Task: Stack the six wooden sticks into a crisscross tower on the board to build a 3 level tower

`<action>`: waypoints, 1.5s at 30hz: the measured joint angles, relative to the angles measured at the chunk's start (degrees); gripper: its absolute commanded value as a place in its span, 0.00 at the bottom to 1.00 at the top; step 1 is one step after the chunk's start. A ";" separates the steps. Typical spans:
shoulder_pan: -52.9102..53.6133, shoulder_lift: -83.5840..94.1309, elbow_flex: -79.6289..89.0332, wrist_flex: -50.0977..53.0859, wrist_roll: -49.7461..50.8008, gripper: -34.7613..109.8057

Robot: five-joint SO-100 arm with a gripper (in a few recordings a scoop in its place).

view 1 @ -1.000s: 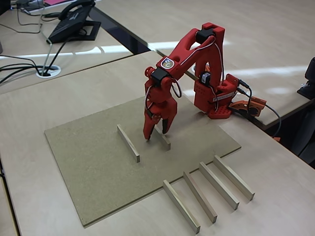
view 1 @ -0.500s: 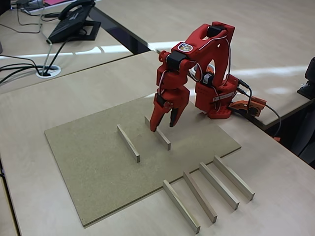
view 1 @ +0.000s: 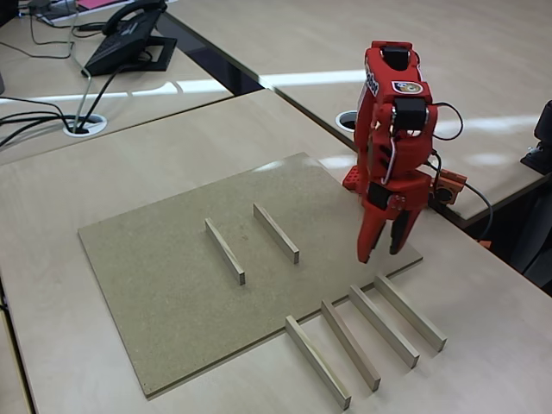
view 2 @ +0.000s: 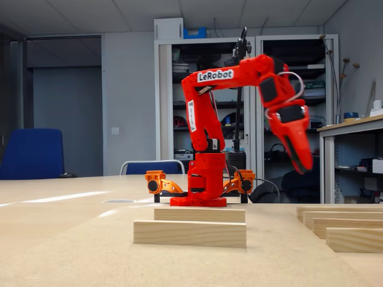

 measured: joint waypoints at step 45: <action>-7.29 -25.49 -7.38 -17.31 2.64 0.33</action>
